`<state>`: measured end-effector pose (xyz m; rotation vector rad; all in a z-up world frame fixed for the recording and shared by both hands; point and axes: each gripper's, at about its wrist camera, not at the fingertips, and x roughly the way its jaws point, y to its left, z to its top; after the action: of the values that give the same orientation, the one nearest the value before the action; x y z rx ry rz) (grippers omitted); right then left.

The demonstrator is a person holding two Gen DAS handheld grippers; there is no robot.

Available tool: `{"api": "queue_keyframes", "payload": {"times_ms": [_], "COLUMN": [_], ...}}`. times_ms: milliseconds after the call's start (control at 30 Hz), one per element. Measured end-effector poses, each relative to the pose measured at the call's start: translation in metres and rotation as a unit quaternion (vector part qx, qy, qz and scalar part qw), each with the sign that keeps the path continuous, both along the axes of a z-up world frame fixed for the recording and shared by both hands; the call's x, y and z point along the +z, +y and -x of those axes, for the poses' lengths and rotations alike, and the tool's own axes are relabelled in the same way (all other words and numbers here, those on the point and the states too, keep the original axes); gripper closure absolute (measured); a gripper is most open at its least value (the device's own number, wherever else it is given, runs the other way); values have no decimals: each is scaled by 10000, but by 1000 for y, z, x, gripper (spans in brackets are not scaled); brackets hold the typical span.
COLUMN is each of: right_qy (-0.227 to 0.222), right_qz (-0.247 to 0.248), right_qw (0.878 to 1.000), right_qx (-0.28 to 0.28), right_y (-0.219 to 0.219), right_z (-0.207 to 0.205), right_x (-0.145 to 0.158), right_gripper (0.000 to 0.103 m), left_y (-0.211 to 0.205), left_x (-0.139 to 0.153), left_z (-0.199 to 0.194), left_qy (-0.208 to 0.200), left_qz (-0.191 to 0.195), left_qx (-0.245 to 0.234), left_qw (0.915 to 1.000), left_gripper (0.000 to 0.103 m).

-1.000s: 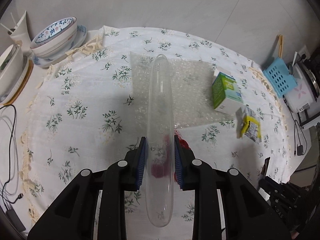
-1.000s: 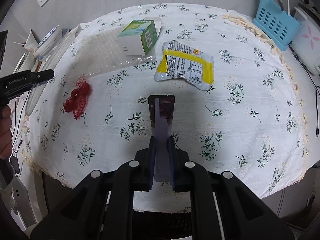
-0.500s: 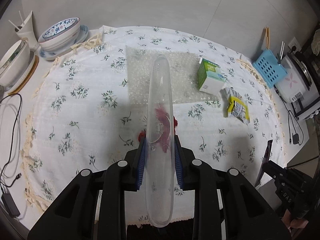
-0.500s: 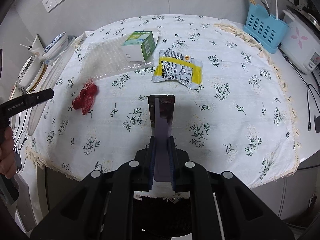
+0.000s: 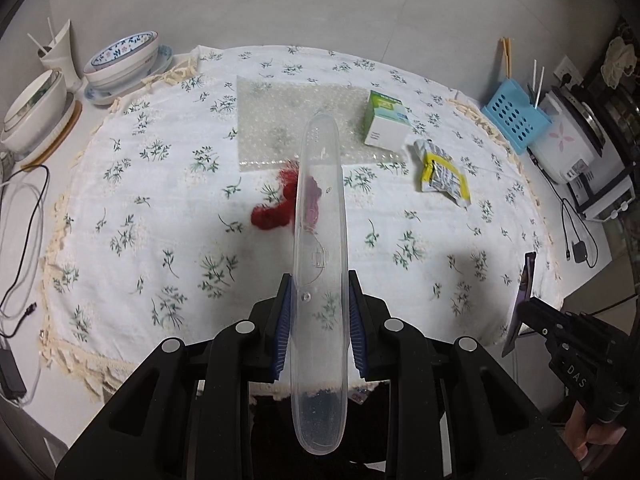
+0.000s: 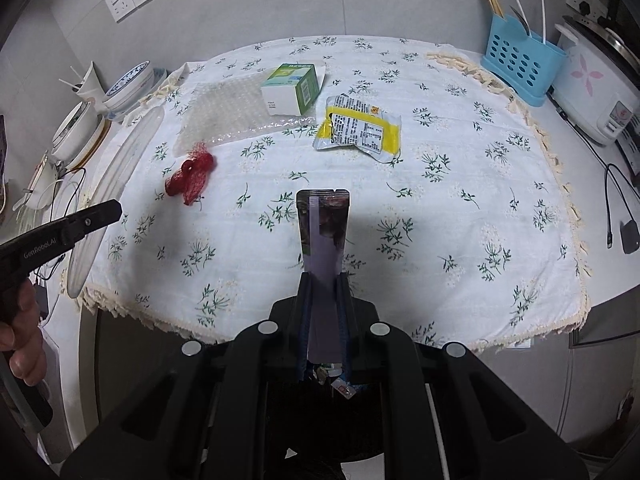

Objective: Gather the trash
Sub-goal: 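Carry the tube and purple packet down toward the black trash bin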

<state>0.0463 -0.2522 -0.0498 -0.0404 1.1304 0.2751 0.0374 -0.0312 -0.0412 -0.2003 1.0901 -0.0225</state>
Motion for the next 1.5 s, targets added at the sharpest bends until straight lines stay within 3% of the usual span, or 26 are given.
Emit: {"api": "queue_keyframes", "payload": {"times_ms": [867, 1500], "right_qy": [-4, 245], "right_qz": [-45, 25], "right_qw": [10000, 9997], "right_qx": [81, -54], "right_y": [-40, -73], "right_z": [72, 116], "right_x": [-1, -30], "right_gripper": [92, 92], "left_y": [-70, -116], "left_x": [-13, -49], "left_z": [98, 146], "left_qy": [38, 327], "left_qz": [160, 106], "left_qx": [-201, -630], "left_qw": [9997, 9974], "left_gripper": [78, 78]}}
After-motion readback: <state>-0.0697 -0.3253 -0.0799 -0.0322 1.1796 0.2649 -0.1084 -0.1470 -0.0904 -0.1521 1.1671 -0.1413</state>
